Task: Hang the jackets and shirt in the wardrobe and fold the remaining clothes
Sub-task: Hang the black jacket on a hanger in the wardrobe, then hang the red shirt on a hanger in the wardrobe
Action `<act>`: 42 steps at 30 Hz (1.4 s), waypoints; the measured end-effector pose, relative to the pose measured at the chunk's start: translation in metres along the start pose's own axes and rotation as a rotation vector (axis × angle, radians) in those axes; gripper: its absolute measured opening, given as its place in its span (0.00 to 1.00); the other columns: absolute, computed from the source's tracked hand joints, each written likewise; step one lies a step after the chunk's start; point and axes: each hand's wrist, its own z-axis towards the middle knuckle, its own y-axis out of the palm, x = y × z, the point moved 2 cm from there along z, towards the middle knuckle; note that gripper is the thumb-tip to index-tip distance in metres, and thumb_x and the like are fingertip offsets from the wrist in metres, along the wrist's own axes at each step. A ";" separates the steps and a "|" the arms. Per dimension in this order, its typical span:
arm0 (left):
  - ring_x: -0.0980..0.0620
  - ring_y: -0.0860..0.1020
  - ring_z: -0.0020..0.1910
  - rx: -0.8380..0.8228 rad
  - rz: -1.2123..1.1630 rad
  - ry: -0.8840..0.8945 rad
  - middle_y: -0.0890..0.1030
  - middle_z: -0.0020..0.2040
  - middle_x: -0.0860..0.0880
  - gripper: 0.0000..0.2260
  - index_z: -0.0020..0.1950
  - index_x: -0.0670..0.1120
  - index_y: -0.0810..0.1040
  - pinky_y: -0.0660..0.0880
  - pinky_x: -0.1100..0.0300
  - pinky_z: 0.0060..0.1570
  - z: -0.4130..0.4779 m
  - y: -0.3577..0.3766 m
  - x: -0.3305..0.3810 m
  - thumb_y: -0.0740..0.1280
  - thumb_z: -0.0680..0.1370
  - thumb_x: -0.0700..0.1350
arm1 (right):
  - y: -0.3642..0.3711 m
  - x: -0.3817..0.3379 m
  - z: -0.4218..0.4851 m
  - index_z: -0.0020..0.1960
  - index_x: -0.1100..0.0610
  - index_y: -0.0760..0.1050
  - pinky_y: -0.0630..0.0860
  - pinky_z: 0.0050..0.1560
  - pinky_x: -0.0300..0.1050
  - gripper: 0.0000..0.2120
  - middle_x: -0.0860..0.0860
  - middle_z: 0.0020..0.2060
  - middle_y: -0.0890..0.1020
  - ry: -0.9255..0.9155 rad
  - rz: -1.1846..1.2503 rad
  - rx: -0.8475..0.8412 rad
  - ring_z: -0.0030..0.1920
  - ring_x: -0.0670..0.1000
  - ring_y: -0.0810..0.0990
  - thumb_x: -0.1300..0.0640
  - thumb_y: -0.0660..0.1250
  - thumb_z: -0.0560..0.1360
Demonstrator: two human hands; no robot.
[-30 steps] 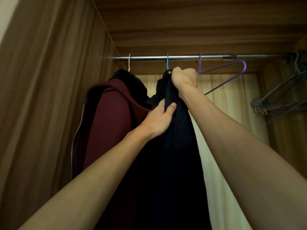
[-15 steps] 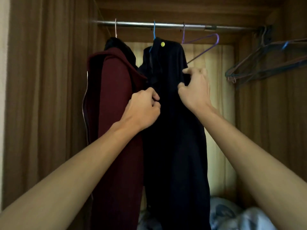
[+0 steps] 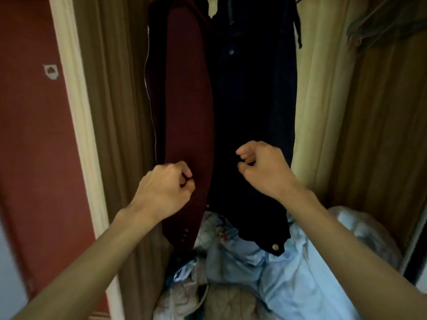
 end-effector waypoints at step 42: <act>0.60 0.79 0.52 0.170 0.388 -1.195 0.82 0.58 0.56 0.15 0.64 0.53 0.79 0.66 0.75 0.42 -0.636 -0.201 -0.206 0.65 0.79 0.56 | 0.265 -0.460 -0.440 0.65 0.48 0.77 0.65 0.52 0.21 0.17 0.40 0.61 0.78 -0.697 0.661 -1.065 0.61 0.37 0.74 0.51 0.71 0.76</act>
